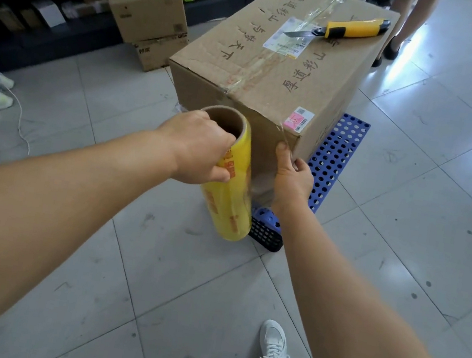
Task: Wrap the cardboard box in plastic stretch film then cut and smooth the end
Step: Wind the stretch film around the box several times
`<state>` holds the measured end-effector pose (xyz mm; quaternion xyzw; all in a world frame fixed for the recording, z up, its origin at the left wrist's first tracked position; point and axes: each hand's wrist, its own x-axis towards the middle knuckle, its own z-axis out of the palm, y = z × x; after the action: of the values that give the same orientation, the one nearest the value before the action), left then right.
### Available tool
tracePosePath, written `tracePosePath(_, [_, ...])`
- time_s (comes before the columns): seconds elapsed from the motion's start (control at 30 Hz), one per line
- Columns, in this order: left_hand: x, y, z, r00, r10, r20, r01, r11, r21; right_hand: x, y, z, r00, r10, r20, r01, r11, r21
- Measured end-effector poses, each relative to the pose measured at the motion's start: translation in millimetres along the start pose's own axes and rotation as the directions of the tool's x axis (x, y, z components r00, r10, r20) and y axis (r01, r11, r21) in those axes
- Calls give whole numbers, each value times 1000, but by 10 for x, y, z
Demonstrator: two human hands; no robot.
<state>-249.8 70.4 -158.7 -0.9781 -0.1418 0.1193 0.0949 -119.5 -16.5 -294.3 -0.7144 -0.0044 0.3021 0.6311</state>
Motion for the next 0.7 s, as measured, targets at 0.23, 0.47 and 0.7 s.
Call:
tracePosePath(0.23, [30, -154, 36, 999, -39, -1, 39, 998, 59, 55, 27, -11, 1000, -8, 0, 8, 1000, -8])
tracePosePath(0.47, [81, -189, 37, 994, -29, -107, 33, 999, 36, 34, 64, 42, 999, 14, -45, -10, 997, 72])
tracePosePath(0.7, [25, -210, 108, 980, -27, -195, 23, 999, -23, -39, 79, 13, 999, 26, -32, -23, 994, 103])
